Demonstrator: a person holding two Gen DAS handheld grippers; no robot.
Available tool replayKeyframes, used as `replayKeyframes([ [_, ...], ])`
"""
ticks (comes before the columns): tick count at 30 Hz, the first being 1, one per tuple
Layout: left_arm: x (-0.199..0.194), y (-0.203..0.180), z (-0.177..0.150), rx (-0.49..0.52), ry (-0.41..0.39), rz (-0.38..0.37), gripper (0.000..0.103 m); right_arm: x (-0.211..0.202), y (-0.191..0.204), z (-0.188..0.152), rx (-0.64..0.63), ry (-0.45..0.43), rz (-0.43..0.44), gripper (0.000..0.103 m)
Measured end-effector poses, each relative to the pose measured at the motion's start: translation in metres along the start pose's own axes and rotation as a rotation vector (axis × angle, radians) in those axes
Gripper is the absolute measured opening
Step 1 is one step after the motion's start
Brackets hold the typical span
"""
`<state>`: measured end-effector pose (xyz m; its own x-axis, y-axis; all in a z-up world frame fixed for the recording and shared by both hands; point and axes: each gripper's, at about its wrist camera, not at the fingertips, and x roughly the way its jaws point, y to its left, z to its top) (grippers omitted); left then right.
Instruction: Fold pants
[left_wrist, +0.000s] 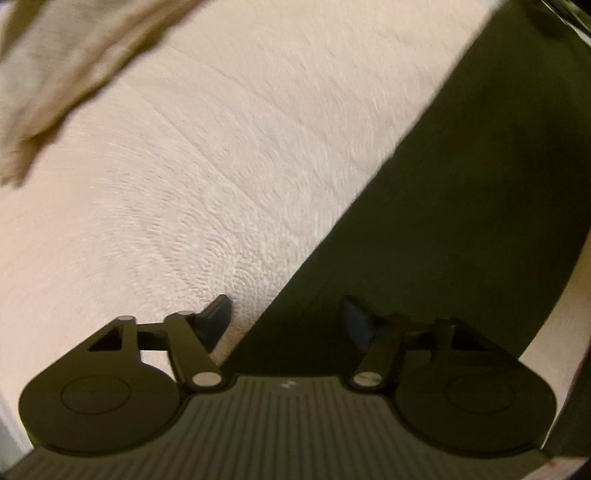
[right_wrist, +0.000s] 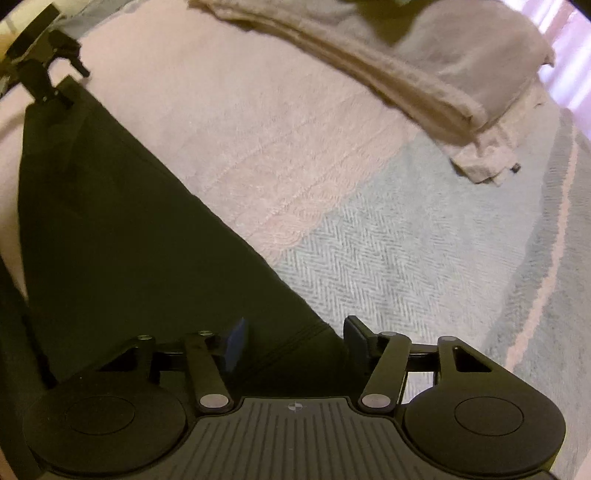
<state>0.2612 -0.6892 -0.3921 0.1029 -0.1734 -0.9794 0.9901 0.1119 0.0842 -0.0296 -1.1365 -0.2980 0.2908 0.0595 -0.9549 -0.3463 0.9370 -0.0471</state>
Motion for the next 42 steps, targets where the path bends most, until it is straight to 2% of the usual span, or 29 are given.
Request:
replayKeyframes([
  [4,0.015,0.019,-0.001,0.048,0.032,-0.135,0.056,0.017,-0.010,0.005,-0.033,0.028,0.042,0.055],
  [5,0.017,0.022,0.000,0.052,0.043,-0.157,0.050,0.019,-0.011,0.005,-0.039,0.034,0.047,0.055],
  [6,0.018,0.024,0.001,0.057,0.055,-0.182,0.028,0.022,-0.013,0.005,-0.043,0.038,0.050,0.055],
  [7,0.018,0.023,0.003,0.071,0.068,-0.185,0.018,0.023,-0.017,0.005,-0.043,0.042,0.058,0.055],
  [9,0.015,0.018,0.003,0.120,0.090,-0.165,0.008,0.024,-0.025,0.004,-0.032,0.051,0.069,0.055],
  [17,-0.030,-0.001,-0.008,0.175,0.046,-0.076,0.004,0.017,-0.057,-0.006,-0.046,0.128,0.105,0.054],
  [22,-0.040,-0.018,-0.012,0.176,0.034,-0.021,0.003,0.043,-0.062,-0.011,-0.107,0.197,0.170,0.052],
  [28,-0.050,-0.034,-0.012,0.177,0.038,0.043,0.003,0.072,-0.074,-0.020,-0.059,0.235,0.233,0.051],
  [29,-0.052,-0.035,-0.011,0.178,0.041,0.049,0.003,0.072,-0.075,-0.021,-0.037,0.237,0.242,0.040],
  [31,-0.060,-0.042,-0.011,0.183,0.045,0.070,0.003,0.069,-0.075,-0.022,-0.012,0.243,0.255,0.027],
  [33,-0.069,-0.049,-0.010,0.182,0.046,0.089,0.003,0.056,-0.067,-0.023,-0.045,0.233,0.231,0.011],
  [38,-0.112,-0.065,-0.010,0.161,0.021,0.178,0.003,-0.010,-0.048,-0.029,-0.086,0.090,0.113,0.007],
  [42,-0.179,-0.091,-0.019,0.093,-0.078,0.304,0.003,-0.082,-0.016,-0.045,-0.126,-0.054,-0.042,0.006],
])
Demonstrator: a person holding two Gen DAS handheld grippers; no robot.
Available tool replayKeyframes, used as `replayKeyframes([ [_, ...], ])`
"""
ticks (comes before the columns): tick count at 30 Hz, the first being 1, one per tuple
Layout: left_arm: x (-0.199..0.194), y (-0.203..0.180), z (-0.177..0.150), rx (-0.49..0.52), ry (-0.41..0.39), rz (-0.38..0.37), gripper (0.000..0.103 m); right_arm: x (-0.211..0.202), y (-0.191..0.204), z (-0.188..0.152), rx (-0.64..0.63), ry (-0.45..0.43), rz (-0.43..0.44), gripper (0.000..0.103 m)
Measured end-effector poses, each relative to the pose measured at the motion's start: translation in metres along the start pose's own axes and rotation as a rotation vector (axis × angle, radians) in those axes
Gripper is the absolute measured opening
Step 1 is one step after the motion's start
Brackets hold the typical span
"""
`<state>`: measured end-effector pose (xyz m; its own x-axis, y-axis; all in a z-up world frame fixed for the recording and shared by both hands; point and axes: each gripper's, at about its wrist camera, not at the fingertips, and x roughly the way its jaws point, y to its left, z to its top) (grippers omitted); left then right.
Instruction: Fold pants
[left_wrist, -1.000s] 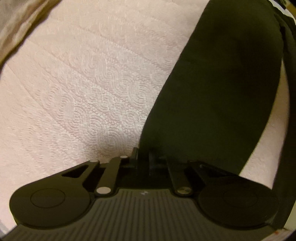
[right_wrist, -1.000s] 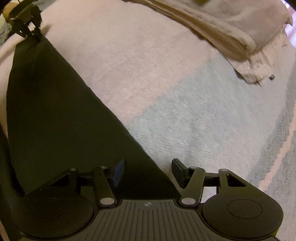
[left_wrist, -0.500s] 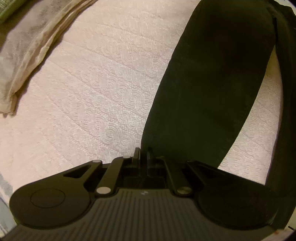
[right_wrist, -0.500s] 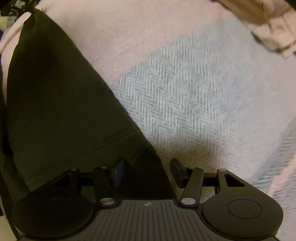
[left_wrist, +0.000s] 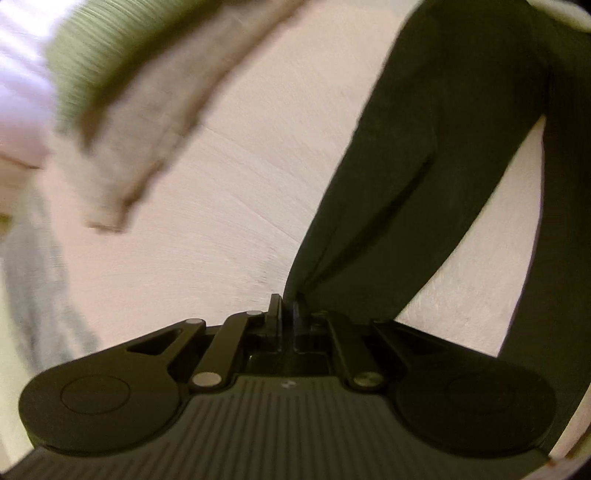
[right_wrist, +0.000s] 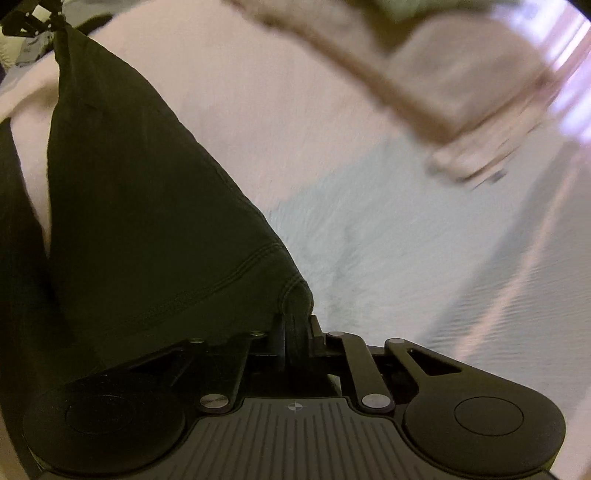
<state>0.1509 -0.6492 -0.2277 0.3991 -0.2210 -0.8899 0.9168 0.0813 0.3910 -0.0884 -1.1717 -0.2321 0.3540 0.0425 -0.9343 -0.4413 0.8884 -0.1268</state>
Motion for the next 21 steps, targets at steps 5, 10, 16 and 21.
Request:
replayKeyframes([
  [5,-0.104,-0.066,-0.040,-0.109,-0.073,0.031,0.003,-0.101,0.088,-0.066,-0.005,-0.227,-0.260,0.005],
  [10,-0.118,-0.156,-0.102,-0.172,0.044,-0.092,0.003,-0.123,0.216,-0.152,0.154,-0.250,-0.289,0.005],
  [16,-0.070,-0.235,-0.151,-0.143,0.113,-0.186,0.003,-0.067,0.298,-0.202,0.260,-0.109,-0.272,0.007],
  [21,-0.064,-0.262,-0.161,-0.090,0.106,-0.145,0.003,-0.083,0.323,-0.216,0.425,-0.112,-0.306,0.041],
])
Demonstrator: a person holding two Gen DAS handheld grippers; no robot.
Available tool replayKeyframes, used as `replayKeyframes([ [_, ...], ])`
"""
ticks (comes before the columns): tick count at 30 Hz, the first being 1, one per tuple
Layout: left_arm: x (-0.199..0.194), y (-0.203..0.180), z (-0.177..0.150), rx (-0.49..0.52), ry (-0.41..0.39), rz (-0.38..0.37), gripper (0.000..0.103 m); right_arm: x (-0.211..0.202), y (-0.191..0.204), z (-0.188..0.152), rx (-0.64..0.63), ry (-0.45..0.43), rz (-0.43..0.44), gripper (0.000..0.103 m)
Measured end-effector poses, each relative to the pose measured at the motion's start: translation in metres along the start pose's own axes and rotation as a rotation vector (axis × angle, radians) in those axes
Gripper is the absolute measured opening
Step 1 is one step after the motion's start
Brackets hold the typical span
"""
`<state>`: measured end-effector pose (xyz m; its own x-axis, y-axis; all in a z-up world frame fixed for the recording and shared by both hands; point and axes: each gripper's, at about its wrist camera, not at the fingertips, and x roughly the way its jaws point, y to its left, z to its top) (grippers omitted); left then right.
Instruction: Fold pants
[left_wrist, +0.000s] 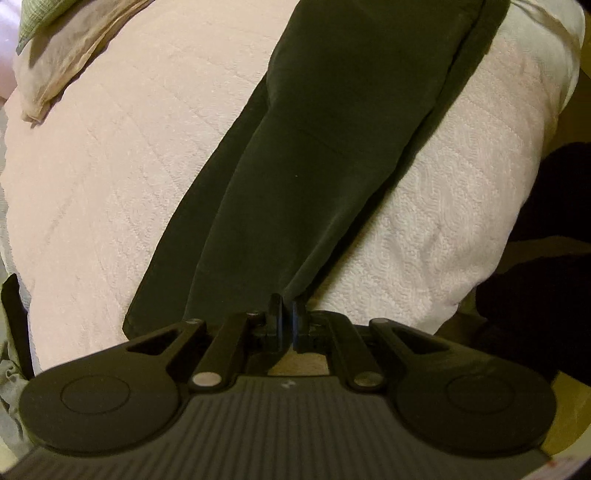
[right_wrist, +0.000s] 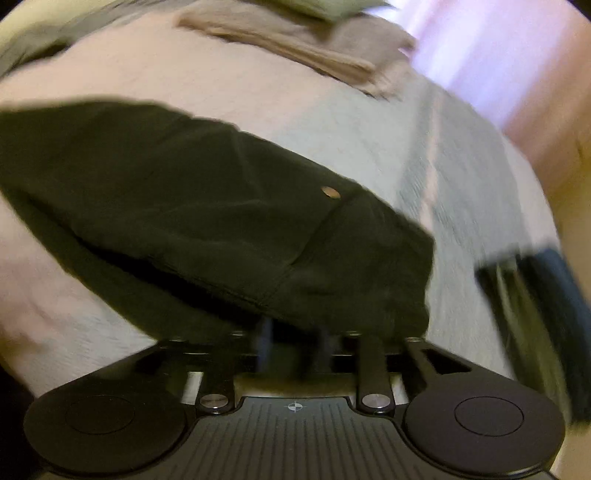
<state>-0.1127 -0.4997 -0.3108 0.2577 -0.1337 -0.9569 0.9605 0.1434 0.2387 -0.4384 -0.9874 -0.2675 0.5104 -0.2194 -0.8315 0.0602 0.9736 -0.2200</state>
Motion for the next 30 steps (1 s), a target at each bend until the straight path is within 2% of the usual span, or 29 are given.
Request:
replayKeyframes([
  [2,-0.003,-0.002,0.000,0.002,-0.001,0.016,0.003,-0.012,-0.017,-0.001,0.169,-0.017,0.016,0.051],
  [4,-0.005,-0.004,0.003,0.011,0.007,0.023,0.003,-0.021,-0.039,-0.007,0.403,-0.030,0.039,0.052],
  [8,-0.001,-0.012,-0.001,0.000,0.033,0.041,0.003,-0.005,-0.086,-0.014,0.855,-0.113,0.101,0.053],
  [10,0.002,-0.013,0.002,0.002,0.052,0.047,0.003,0.015,-0.102,-0.015,0.986,-0.130,0.136,0.053],
  [12,0.005,-0.015,0.005,0.014,0.067,0.051,0.003,0.044,-0.118,-0.019,1.091,-0.101,0.160,0.053],
  [14,0.003,-0.016,0.007,0.022,0.074,0.060,0.003,0.065,-0.127,-0.024,1.157,-0.055,0.173,0.053],
  [16,-0.002,-0.014,0.009,0.017,0.073,0.073,0.003,0.074,-0.131,-0.028,1.229,-0.061,0.197,0.049],
  [17,-0.005,-0.013,0.010,0.014,0.068,0.080,0.003,0.073,-0.134,-0.031,1.259,-0.060,0.194,0.030],
  [19,-0.013,-0.010,0.012,0.001,0.048,0.103,0.003,0.061,-0.142,-0.030,1.303,-0.059,0.180,0.006],
  [20,-0.020,-0.008,0.012,-0.009,0.030,0.118,0.003,0.054,-0.146,-0.028,1.309,-0.064,0.179,0.006],
  [23,-0.048,-0.004,0.011,-0.051,-0.029,0.161,0.003,0.021,-0.156,-0.012,1.283,-0.160,0.222,0.005],
  [25,-0.055,-0.007,0.003,-0.051,-0.027,0.173,0.003,0.004,-0.154,-0.006,1.244,-0.196,0.218,0.005],
  [27,-0.044,-0.012,-0.006,-0.059,-0.005,0.161,0.003,0.006,-0.145,-0.016,1.204,-0.155,0.186,0.005],
  [30,-0.011,-0.028,-0.013,-0.034,0.043,0.126,0.003,0.038,-0.132,-0.050,1.239,-0.025,0.161,0.005],
])
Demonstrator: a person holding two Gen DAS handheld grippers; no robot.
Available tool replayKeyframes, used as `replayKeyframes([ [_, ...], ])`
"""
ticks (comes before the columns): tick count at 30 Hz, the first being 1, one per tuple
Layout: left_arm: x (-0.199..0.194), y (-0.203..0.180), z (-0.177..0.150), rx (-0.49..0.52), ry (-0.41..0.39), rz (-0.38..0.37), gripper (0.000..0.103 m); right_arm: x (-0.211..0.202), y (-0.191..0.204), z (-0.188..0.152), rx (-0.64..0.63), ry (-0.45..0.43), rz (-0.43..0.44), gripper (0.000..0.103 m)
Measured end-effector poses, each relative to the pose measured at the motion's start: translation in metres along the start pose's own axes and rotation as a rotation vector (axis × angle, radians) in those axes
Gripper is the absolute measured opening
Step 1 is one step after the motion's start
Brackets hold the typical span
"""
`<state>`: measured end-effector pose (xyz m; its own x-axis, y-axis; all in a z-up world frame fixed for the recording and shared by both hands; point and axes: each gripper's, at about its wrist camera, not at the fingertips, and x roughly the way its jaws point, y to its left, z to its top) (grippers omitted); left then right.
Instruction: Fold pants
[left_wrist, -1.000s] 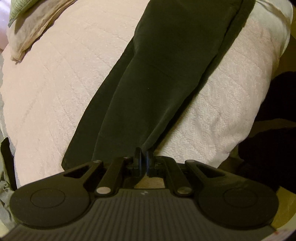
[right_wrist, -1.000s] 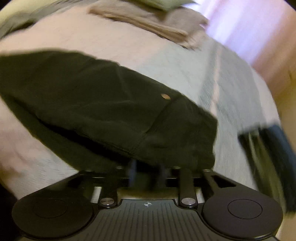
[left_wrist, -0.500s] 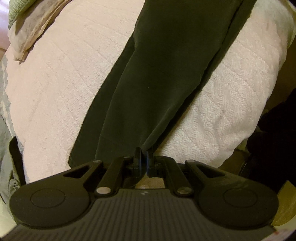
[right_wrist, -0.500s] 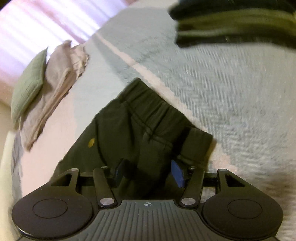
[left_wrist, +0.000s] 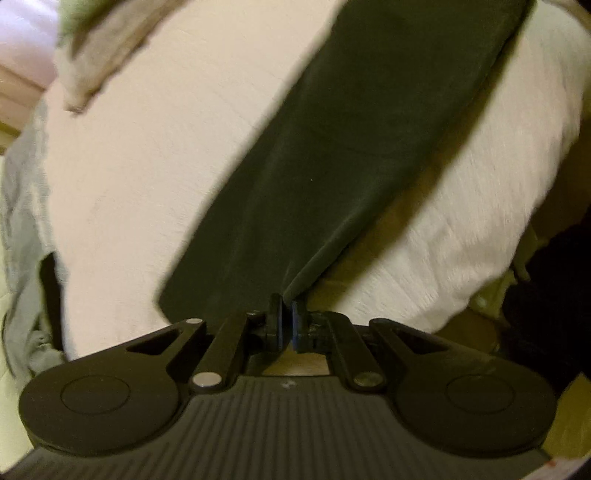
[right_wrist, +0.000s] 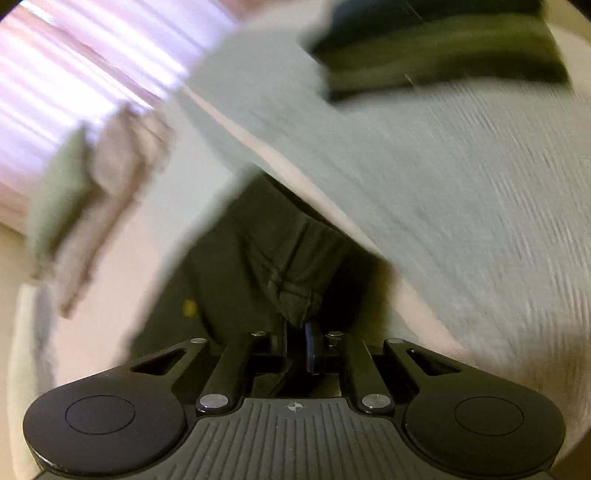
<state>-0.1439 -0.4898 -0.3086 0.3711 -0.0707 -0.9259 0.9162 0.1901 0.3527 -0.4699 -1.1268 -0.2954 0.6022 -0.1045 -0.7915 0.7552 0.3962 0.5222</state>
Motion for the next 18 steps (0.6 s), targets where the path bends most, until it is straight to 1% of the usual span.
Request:
replayKeyframes([
  [2,0.018,-0.014,0.002,0.031,0.031,0.001,0.003,0.013,-0.009,-0.008,-0.011,0.003,-0.026,0.006],
  [4,0.025,-0.018,0.003,0.022,0.050,0.005,0.003,0.011,-0.007,-0.011,-0.022,-0.009,-0.035,0.009],
  [5,0.025,-0.018,0.003,0.006,0.050,0.005,0.003,0.008,-0.003,-0.011,-0.043,-0.012,-0.051,0.013],
  [6,0.022,-0.018,0.002,-0.012,0.045,0.005,0.004,0.002,0.002,-0.010,-0.064,-0.013,-0.067,0.021],
  [7,0.018,-0.016,0.001,-0.032,0.041,0.003,0.008,-0.006,0.009,-0.010,-0.094,-0.016,-0.093,0.024],
  [8,0.012,-0.014,-0.001,-0.051,0.040,0.002,0.009,-0.012,0.015,-0.008,-0.123,-0.018,-0.113,0.029],
  [9,0.007,-0.011,-0.003,-0.071,0.043,0.004,0.011,-0.019,0.022,-0.008,-0.158,-0.020,-0.132,0.033],
  [11,-0.005,-0.005,-0.011,-0.120,0.045,0.003,0.015,-0.028,0.038,-0.012,-0.221,-0.022,-0.151,0.035],
  [14,-0.021,0.009,-0.022,-0.204,0.039,0.015,0.015,-0.037,0.063,-0.021,-0.301,-0.023,-0.142,0.038],
  [18,-0.030,0.043,-0.042,-0.345,0.001,0.033,0.017,-0.033,0.112,-0.044,-0.416,0.008,-0.071,0.042],
])
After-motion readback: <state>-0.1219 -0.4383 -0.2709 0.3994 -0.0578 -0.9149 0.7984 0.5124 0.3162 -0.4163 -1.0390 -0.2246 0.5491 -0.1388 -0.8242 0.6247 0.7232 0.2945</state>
